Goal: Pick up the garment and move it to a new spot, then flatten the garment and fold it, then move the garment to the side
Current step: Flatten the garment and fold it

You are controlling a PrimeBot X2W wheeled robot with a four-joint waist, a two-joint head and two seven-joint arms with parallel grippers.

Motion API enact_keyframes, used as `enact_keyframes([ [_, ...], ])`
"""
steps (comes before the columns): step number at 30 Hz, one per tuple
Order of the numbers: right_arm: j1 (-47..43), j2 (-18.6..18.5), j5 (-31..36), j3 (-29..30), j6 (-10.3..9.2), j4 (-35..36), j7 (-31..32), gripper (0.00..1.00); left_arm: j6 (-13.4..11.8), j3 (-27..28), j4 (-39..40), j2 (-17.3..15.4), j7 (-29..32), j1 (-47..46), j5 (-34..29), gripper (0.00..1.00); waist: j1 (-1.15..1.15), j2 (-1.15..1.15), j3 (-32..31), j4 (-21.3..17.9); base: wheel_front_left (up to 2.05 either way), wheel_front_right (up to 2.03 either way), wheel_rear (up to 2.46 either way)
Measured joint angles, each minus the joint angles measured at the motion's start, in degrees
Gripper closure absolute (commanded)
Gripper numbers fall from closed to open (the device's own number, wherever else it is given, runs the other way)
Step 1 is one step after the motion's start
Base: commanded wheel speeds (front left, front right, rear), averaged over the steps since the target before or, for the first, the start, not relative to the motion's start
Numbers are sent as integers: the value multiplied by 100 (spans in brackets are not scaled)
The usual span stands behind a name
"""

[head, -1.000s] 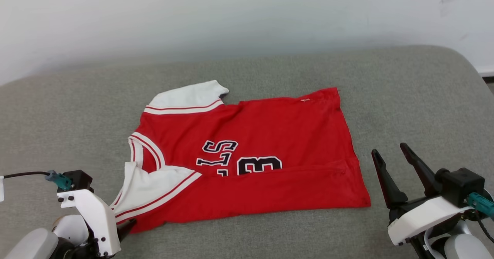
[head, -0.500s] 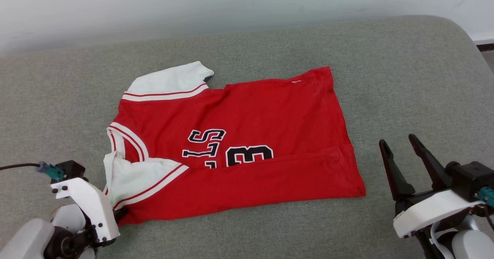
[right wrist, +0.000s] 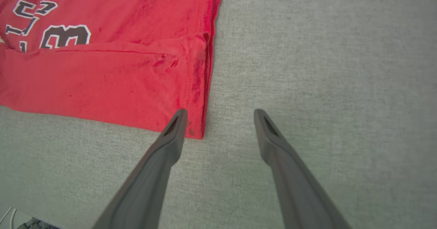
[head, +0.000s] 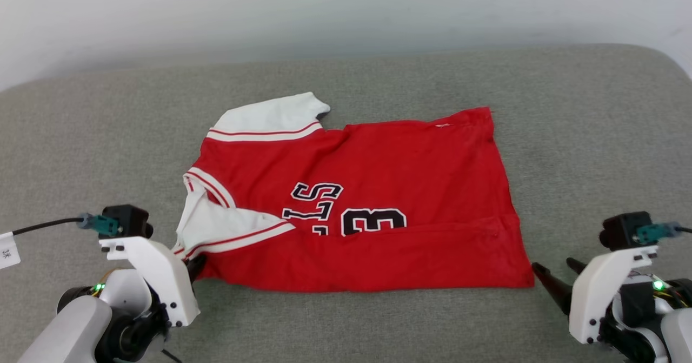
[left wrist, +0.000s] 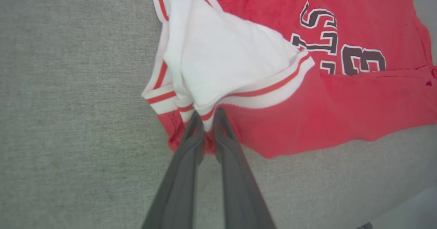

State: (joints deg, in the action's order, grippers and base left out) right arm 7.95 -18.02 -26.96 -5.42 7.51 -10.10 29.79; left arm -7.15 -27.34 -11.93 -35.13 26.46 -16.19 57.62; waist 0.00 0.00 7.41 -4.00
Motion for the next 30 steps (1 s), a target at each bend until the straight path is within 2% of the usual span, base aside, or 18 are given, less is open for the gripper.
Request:
enact_keyframes([
  [4, 287, 5, -97, -207, 0, -158, 708, 0, -80, -36, 380, 12, -77, -83, -151, 100, 0, 0, 131, 123, 0, 0, 0],
  [11, 747, 182, -155, -407, 0, -843, 935, 0, -148, -124, 682, 99, -146, -204, -300, 100, 0, 0, 373, 359, 0, 0, 0],
  [12, 793, 188, -189, -436, 0, -918, 993, 9, -149, -141, 686, 136, -154, -210, -300, 100, 0, 0, 389, 392, 0, 0, 0],
  [13, 839, 186, -229, -454, -1, -998, 1024, 63, -147, -166, 681, 160, -164, -211, -301, 100, 0, 0, 401, 420, 0, 0, 0],
  [14, 861, 180, -246, -481, -2, -1043, 1025, 100, -145, -182, 670, 172, -171, -212, -300, 100, 0, 0, 405, 440, 0, 0, 0],
  [24, 1015, 69, -488, -833, -1, -1261, 832, 100, -91, -180, 509, 245, -266, -110, -202, 100, 0, 0, 175, 452, 0, 0, 0],
  [30, 1055, -35, -642, -1161, -1, -1139, 690, 100, -146, -87, 621, 158, -350, 294, -51, 100, 1, 0, -152, 373, 0, 0, 0],
])
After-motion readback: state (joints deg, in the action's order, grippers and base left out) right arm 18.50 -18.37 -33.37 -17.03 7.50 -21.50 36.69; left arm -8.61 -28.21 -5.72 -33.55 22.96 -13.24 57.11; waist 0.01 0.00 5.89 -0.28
